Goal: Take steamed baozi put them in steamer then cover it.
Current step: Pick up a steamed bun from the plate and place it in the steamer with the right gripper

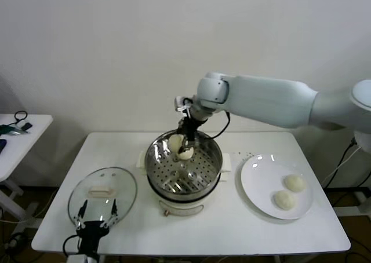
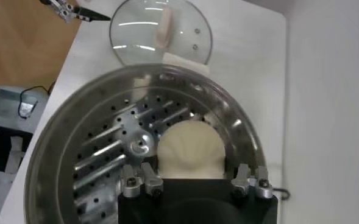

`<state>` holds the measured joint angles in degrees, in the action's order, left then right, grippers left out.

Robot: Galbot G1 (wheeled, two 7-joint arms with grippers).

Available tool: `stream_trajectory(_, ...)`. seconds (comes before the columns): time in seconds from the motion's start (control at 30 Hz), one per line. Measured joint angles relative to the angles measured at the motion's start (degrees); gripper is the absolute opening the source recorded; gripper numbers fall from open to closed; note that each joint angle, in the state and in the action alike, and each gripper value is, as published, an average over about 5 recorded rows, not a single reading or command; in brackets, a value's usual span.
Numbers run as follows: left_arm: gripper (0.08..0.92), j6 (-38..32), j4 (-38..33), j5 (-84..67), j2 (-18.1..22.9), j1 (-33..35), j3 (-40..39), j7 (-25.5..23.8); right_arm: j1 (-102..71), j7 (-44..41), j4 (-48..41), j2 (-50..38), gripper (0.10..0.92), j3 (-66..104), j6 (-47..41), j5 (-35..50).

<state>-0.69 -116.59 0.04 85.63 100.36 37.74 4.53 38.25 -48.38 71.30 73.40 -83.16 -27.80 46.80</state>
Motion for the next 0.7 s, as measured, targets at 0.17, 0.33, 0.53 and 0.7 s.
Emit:
stream_trajectory(0.17,0.823,-0.48,-0.14,0.05,-0.41,0.54,0.37,-0.21,-1.56,1.34,-0.35,2.10,0.695,-1.15,-1.03,0.45)
stream_trajectory(0.33,0.823,-0.81,-0.47,0.07,-0.47,0.94,0.51,-0.24,-3.22,2.45,-0.45,3.42,0.693,-2.04,-1.86,0.33)
stream_trajectory(0.53,0.823,-1.02,-0.41,0.07,-0.47,1.06,0.61,-0.22,-4.98,3.36,-0.88,4.19,0.696,-2.36,-2.35,-0.27)
stream_trajectory(0.7,0.823,-1.20,-0.36,0.03,-0.54,1.38,0.82,-0.21,-6.05,4.02,-1.16,4.53,0.750,-2.10,-2.73,-0.93)
